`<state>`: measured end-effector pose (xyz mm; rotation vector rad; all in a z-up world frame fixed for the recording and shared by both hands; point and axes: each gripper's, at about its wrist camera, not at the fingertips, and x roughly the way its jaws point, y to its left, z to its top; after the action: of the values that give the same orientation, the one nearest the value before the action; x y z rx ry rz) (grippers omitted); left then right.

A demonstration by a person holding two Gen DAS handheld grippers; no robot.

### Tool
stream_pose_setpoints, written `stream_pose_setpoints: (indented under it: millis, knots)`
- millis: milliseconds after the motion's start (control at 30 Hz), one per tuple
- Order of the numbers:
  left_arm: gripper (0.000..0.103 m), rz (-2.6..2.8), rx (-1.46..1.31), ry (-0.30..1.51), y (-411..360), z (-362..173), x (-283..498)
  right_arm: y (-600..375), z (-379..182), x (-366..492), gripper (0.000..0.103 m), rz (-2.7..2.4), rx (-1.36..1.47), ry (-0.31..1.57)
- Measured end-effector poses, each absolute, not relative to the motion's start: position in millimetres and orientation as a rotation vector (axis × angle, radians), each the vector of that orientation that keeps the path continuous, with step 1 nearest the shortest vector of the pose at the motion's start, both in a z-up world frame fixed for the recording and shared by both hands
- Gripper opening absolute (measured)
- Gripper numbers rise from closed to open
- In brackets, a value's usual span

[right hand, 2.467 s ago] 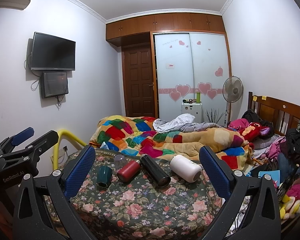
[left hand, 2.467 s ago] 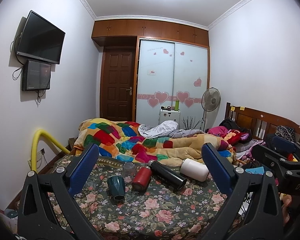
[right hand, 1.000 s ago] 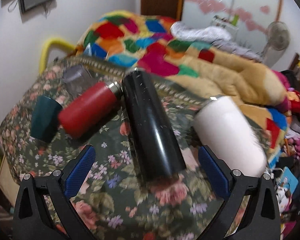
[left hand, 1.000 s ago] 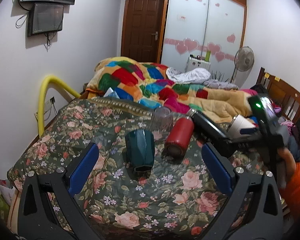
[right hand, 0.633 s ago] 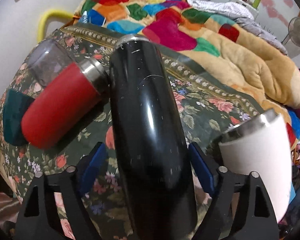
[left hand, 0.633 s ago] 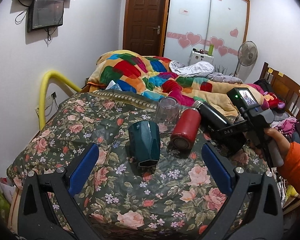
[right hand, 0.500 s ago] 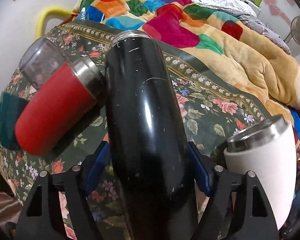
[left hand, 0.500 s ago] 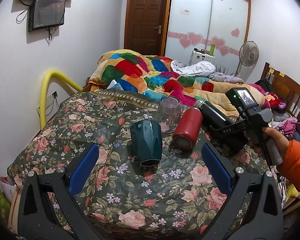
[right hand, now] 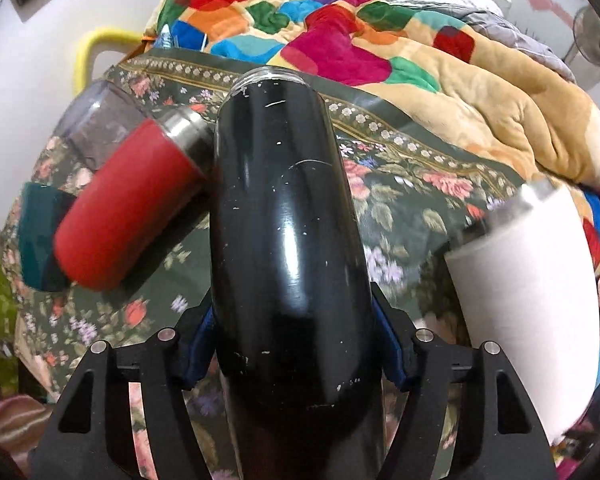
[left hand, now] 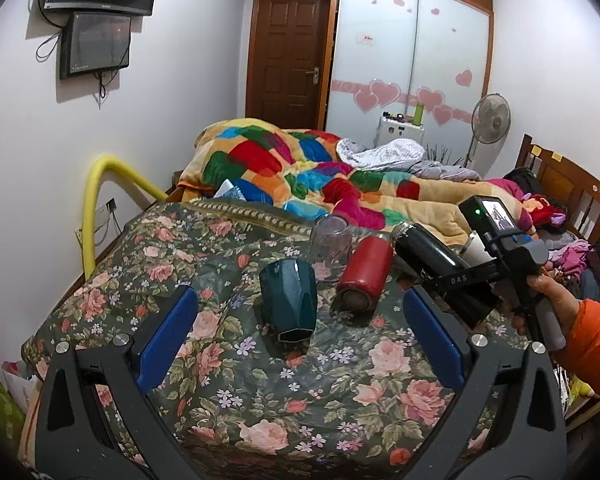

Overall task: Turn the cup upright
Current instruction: 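Lift the black thermos with the right gripper and carry it toward the left gripper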

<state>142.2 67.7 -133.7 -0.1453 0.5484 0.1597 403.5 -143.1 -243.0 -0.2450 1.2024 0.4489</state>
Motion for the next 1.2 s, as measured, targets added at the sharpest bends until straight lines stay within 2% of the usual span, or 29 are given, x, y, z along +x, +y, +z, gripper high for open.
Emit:
stream_pose_setpoints:
  millis: [433,567,800,1200]
  knots:
    - [0.103,0.123,-0.135,0.504,49,-107,111,-149,-162,321,0.064,0.512,-0.273,1.000]
    - [0.103,0.122,-0.128,0.498,45,-101,102,-141,-154,293,0.064,0.567,-0.293,0.961]
    - [0.103,0.121,-0.140,0.520,44,-102,95,-115,-176,262,0.064,0.657,-0.334,0.996]
    - [0.103,0.127,-0.156,0.613,51,-131,104,-89,-261,263,0.064,0.650,-0.414,1.165]
